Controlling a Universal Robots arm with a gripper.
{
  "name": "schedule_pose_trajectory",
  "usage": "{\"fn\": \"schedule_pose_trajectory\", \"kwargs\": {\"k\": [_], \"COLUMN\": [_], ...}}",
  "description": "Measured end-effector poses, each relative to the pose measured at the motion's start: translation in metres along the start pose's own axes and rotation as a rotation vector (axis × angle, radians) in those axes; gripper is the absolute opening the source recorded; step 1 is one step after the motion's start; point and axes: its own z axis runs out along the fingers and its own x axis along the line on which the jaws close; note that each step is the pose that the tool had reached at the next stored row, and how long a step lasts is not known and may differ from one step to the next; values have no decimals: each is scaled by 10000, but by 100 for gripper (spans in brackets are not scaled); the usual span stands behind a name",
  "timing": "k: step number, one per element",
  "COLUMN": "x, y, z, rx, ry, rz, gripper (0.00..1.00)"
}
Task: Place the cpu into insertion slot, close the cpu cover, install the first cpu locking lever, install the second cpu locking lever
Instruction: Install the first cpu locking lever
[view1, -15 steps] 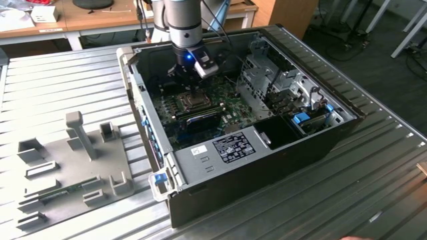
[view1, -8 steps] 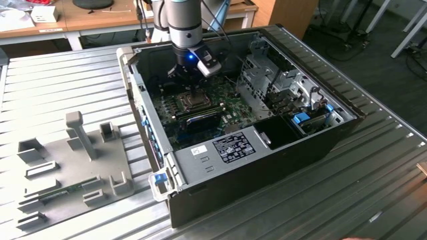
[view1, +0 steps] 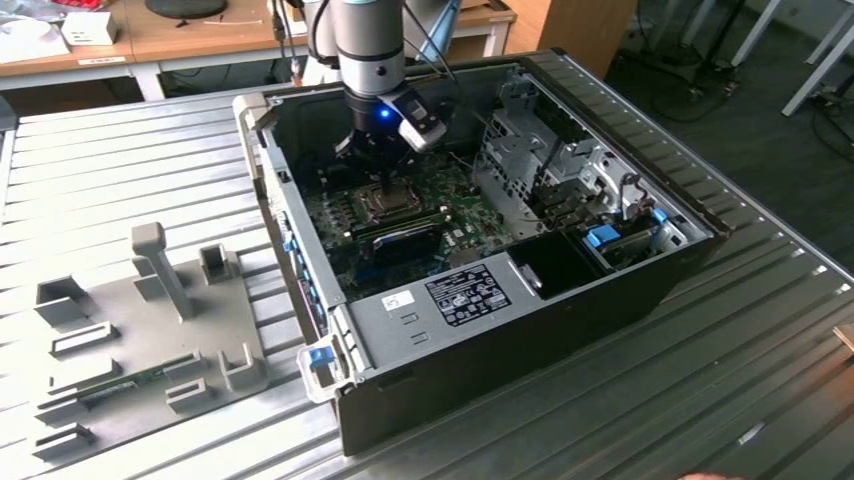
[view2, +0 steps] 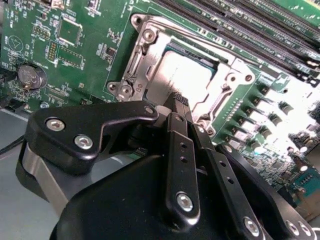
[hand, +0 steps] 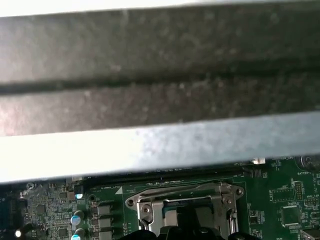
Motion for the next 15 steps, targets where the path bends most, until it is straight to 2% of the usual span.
{"fn": "schedule_pose_trajectory", "kwargs": {"k": [3, 4, 6, 7, 12, 15], "x": [-1, -3, -10, -11, -24, -58], "y": [0, 0, 0, -1, 2, 4], "z": [0, 1, 2, 1, 4, 7], "rx": [4, 7, 18, 23, 19, 25], "ry": [-1, 18, 151, 178, 194, 237], "rz": [-18, -18, -17, -18, -18, -18], "gripper": [11, 11, 11, 11, 11, 11]}}
